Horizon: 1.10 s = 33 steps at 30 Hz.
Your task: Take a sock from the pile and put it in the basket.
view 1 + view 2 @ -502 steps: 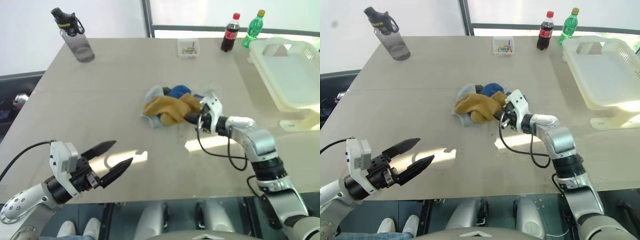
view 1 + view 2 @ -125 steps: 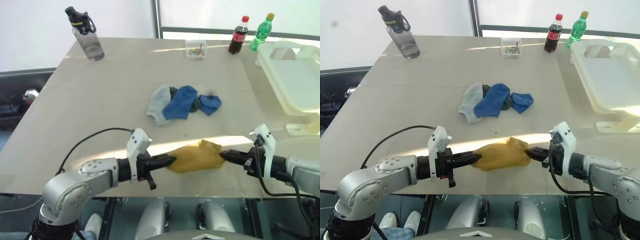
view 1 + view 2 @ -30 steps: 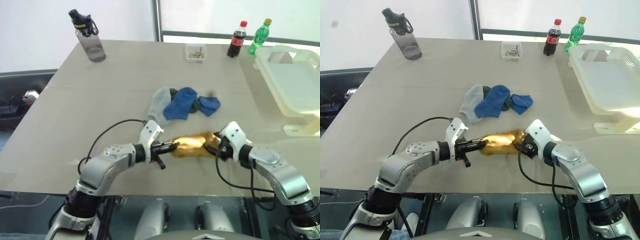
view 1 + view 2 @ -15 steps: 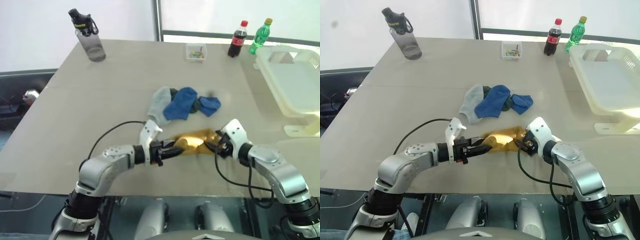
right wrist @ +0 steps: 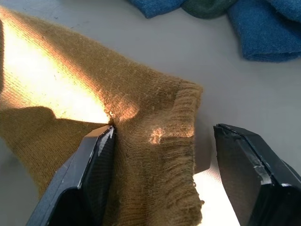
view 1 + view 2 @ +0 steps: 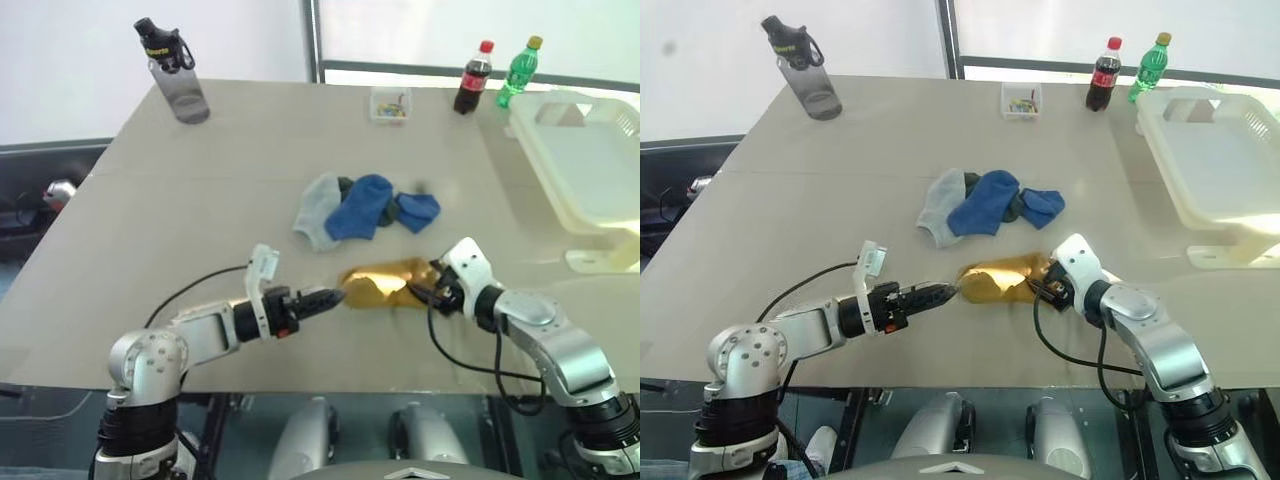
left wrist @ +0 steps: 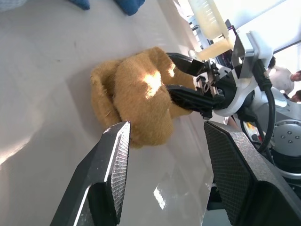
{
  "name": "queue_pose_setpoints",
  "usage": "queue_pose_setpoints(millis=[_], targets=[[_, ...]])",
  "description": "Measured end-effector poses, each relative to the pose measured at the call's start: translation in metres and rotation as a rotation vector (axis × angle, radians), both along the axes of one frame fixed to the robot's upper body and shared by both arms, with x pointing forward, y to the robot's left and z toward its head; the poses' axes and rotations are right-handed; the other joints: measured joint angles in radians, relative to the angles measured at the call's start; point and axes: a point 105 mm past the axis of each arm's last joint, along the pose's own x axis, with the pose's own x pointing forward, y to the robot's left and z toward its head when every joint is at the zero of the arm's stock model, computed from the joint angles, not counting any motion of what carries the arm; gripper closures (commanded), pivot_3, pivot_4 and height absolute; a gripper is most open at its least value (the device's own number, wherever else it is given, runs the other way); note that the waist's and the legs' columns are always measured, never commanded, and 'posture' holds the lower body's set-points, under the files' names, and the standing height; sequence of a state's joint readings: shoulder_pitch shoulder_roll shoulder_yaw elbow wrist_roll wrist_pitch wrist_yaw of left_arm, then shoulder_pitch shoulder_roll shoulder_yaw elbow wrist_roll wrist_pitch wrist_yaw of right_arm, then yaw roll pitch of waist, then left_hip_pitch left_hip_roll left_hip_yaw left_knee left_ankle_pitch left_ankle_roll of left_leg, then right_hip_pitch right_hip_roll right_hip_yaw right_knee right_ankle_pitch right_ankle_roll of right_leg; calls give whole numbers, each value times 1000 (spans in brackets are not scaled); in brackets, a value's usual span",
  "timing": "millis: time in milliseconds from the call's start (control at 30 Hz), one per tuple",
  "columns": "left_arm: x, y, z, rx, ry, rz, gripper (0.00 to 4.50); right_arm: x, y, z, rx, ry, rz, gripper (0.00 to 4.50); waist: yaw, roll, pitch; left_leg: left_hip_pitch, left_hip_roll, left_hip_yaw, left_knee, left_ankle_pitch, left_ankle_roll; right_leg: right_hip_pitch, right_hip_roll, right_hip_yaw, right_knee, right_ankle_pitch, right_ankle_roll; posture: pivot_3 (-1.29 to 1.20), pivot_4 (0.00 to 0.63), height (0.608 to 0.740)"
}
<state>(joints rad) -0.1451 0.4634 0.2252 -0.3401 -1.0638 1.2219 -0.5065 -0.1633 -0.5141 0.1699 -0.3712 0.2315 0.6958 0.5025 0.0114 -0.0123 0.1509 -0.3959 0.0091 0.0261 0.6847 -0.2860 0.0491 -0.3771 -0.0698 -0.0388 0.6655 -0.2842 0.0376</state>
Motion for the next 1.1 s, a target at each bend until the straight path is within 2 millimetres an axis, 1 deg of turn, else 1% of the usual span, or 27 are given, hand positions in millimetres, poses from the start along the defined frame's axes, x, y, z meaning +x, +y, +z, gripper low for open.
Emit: queue_pose_setpoints(millis=[33,67,100,233,333,567,667,767,867,1100], targets=[[0,1,0,3,-2,2,555,0,0,0,0,0,0,1113,0,0,0,0,0,0,0,0,0,0,0,0,0,0,0,0,150,740],[1,2,0,8,-6,7,214,0,0,0,-1,0,-1,1113,0,0,0,0,0,0,0,0,0,0,0,0,0,0,0,0,150,740],[1,2,-1,13,-1,15,60,0,0,0,-2,-1,-1,1113,0,0,0,0,0,0,0,0,0,0,0,0,0,0,0,0,150,740],[6,-8,-9,23,79,56,60,0,1,0,-1,-2,-2,1113,-1,0,0,0,0,0,0,0,0,0,0,0,0,0,0,0,150,740],[9,-10,-8,17,99,63,60,0,1,0,-2,-3,-2,1113,-1,0,-1,0,0,0,0,0,0,0,0,0,0,0,0,0,150,740],[19,-32,-8,-76,178,8,60,1,2,0,-11,-10,-3,1113,-1,-1,-2,0,0,0,0,0,0,0,0,0,0,0,0,0,150,740],[24,-36,-7,-101,200,-13,60,1,2,0,-12,-8,-4,1113,-2,-1,-2,0,0,0,0,0,0,0,1,0,0,0,0,0,150,740],[22,-40,-8,-124,209,-47,60,0,2,0,-14,-5,-7,1113,-1,-1,-2,0,-1,0,0,0,0,0,0,0,0,0,0,0,150,740],[18,-45,-2,-180,199,-94,60,0,2,1,-15,-6,-8,1113,-1,-1,-2,0,-1,0,0,0,0,0,0,0,0,0,0,0,150,740],[15,-55,22,-313,133,-189,60,0,2,1,-19,-9,-9,1113,0,-1,-2,0,-1,0,0,0,0,0,0,0,0,0,0,0,150,740]])
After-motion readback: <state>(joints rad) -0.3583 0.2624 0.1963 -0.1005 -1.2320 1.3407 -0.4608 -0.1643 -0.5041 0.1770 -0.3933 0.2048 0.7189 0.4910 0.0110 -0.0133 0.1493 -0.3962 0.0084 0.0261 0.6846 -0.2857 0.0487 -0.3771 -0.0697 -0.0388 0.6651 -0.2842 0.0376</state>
